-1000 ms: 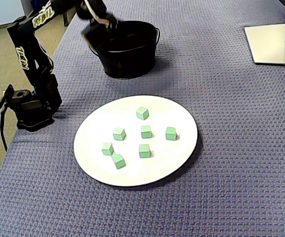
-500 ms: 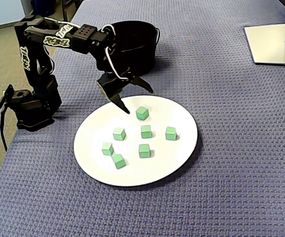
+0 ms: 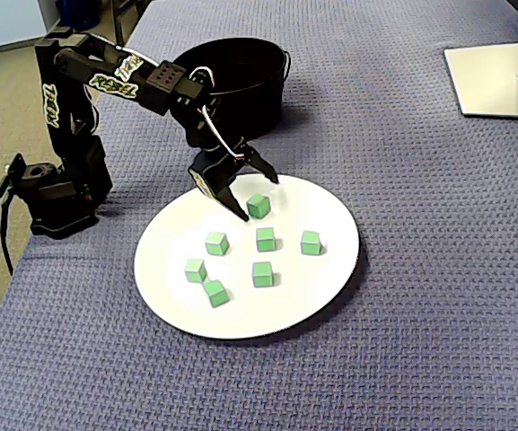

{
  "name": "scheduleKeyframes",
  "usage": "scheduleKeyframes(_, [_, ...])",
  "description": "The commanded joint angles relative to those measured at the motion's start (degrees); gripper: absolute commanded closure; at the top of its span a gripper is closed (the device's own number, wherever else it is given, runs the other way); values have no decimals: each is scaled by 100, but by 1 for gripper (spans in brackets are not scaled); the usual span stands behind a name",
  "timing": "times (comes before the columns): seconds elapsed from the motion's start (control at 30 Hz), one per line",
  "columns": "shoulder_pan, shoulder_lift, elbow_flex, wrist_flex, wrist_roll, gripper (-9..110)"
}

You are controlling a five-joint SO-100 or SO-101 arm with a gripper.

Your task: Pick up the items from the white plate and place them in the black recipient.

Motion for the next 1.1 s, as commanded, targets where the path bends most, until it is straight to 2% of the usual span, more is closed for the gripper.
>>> scheduleKeyframes(0.0, [-70,26,202,-396,-79,75])
scheduleKeyframes(0.1, [-70,62,299,-545,-62,85])
scheduleKeyframes(0.2, [-35,79,299,-580,35,101])
scheduleKeyframes(0.43, [44,404,229,-369,132,102])
scheduleKeyframes(0.63, [149,2294,-1969,2101,2021,102])
scheduleKeyframes(0.73, [-598,3226,-2936,2900,2777,102])
scheduleKeyframes(0.83, [-2215,3630,-3507,3419,2909,102])
scheduleKeyframes(0.97, [-4034,3111,-3709,3727,2918,102])
scheduleKeyframes(1.07, [-4641,2065,-3445,3560,2514,102])
